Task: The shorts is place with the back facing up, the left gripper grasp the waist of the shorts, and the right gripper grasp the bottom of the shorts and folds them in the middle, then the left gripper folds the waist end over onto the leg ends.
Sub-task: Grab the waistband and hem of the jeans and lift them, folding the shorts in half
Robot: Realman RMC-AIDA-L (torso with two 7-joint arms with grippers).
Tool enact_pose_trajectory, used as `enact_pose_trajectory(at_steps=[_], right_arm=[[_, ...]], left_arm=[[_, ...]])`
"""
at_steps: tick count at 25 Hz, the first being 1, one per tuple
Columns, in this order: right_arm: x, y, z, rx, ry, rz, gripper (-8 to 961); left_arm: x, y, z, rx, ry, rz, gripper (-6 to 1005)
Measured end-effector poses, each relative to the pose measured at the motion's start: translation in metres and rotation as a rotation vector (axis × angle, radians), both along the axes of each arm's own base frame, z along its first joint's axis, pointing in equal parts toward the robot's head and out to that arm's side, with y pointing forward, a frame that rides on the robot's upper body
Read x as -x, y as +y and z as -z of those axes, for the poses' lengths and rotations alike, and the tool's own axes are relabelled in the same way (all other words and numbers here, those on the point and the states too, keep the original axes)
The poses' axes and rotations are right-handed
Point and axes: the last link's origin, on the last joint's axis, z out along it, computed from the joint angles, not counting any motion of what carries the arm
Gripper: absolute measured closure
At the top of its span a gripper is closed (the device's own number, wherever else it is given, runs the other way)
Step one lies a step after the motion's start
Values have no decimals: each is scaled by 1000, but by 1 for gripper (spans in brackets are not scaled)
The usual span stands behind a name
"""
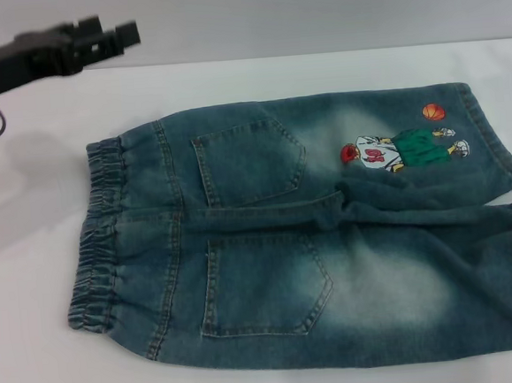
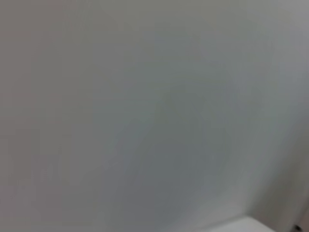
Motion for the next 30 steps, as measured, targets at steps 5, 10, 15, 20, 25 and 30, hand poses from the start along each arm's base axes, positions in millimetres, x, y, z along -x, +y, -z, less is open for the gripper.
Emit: enact_pose_trajectory(at_steps=[5,10,15,20,25,30], right_arm=[[-7,3,-13,-59,-15,43,377],[-8,6,-19,-74,-17,45,377],[-9,4,-18,-74,-14,48,376],[-14,0,-16,-73,-10,62,376],[-17,-1,-17,-76,-3,75,377],[-21,-2,-19,-89,4,89,377]], left_arm=[[3,-17,7,172,40,-30,190],[13,-31,19,280,187,-116,194],[20,-46,17,347,271,-192,199],[24,-58,9,400,306,-240,203],[28,-67,6,433,341,-280,208],[25,-83,17,522,378,-280,212]])
